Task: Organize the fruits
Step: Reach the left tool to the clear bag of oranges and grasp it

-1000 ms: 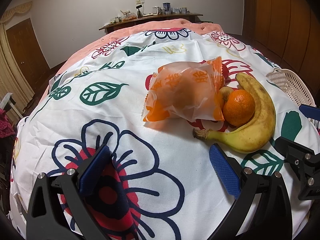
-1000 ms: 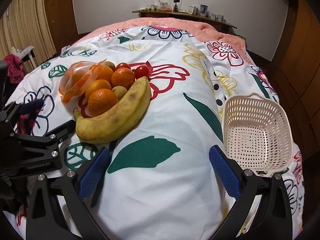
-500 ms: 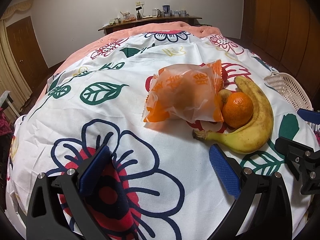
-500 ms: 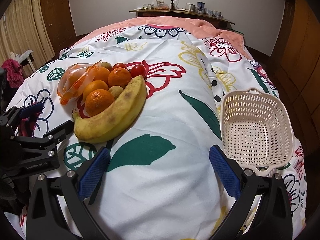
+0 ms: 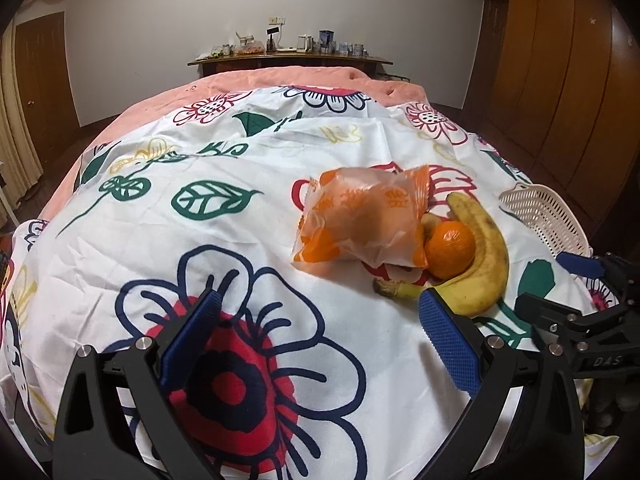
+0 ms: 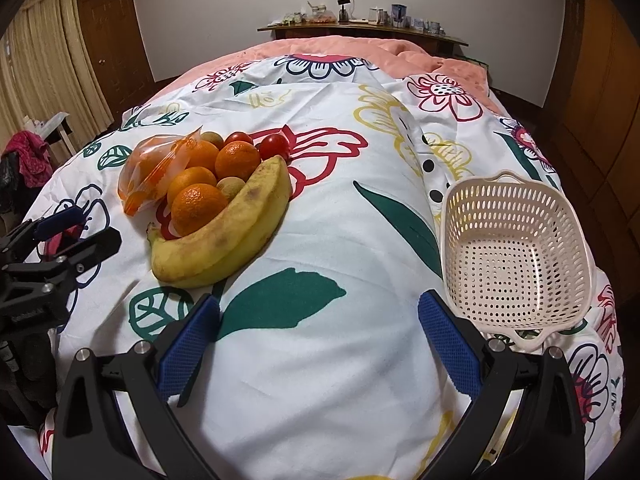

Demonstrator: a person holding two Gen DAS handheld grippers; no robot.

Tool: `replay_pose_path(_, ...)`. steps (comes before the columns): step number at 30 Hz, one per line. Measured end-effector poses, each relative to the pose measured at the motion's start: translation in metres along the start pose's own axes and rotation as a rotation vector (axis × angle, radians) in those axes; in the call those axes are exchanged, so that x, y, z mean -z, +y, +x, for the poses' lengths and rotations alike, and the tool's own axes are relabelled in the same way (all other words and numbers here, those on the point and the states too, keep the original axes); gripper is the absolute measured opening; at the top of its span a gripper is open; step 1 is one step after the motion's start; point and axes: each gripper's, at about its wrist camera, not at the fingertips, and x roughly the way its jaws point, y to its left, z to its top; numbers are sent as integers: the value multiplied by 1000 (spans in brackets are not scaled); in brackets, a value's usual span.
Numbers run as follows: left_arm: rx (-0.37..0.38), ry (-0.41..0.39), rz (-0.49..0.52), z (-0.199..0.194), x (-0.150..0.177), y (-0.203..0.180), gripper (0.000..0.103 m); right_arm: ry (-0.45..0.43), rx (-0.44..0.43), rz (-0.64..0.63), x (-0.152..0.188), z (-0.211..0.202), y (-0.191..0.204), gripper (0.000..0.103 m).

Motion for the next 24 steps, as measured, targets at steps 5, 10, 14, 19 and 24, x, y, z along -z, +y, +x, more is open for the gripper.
replay_pose_path(5, 42, -9, -17, -6, -12, -3, 100, -2, -1, 3, 0, 0, 0, 98)
replay_pose_path(10, 30, -15, 9, -2, -27, -12, 100, -5, -1, 3, 0, 0, -1, 98)
replay_pose_path(14, 28, -3, 15, 6, -34, -16, 100, -8, 0, 3, 1, 0, -1, 98)
replay_pose_path(19, 34, 15, -2, 15, -42, -16, 100, -10, 5, 1, 1, 0, 1, 98)
replay_pose_path(24, 23, 19, -1, 20, -47, -17, 100, -10, 6, 1, 1, 0, 1, 98)
